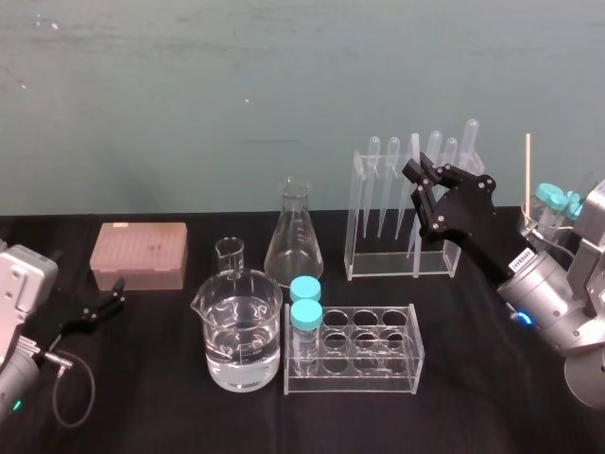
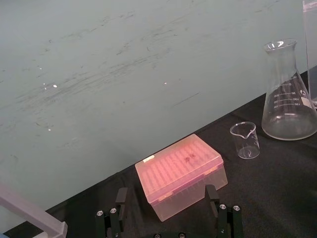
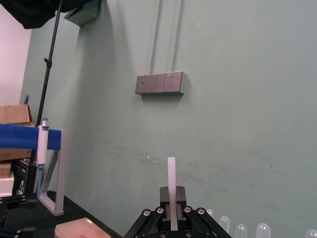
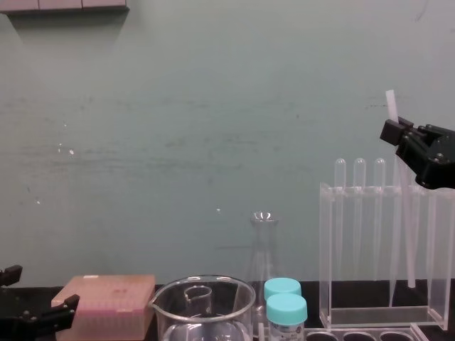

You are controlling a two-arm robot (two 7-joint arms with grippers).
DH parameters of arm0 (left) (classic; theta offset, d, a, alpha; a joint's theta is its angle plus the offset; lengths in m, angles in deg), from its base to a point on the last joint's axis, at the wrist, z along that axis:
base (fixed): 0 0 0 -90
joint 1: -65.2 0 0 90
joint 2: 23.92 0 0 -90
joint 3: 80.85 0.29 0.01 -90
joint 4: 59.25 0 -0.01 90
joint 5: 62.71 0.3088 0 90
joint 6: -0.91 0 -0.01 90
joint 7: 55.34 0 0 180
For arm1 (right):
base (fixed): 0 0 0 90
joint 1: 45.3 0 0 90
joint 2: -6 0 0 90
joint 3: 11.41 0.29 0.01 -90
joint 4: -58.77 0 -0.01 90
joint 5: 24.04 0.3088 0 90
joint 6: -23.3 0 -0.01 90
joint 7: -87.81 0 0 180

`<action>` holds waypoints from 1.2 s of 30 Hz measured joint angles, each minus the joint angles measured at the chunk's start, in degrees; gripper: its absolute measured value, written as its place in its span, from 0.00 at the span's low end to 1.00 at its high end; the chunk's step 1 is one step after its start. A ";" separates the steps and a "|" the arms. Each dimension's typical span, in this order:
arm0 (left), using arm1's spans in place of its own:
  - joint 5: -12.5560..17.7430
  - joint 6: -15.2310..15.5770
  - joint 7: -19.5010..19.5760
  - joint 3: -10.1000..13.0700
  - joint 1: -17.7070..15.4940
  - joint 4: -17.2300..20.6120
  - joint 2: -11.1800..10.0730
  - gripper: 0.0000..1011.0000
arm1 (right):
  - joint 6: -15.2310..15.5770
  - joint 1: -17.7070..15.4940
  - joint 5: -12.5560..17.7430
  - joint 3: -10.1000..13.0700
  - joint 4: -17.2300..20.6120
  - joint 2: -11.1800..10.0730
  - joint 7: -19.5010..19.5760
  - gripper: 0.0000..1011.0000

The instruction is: Pick up the stirring rod with one hand, then place it down.

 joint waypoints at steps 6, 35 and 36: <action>0.00 0.00 0.00 0.00 0.00 0.00 0.00 0.99 | 0.00 0.00 0.00 0.00 0.00 0.00 0.00 0.06; 0.00 0.00 0.00 0.00 0.00 0.00 0.00 0.99 | 0.00 0.00 0.00 0.00 0.00 0.00 0.00 0.06; 0.00 0.00 0.00 0.00 0.00 0.00 0.00 0.99 | 0.00 0.00 0.00 0.00 0.00 0.00 0.00 0.06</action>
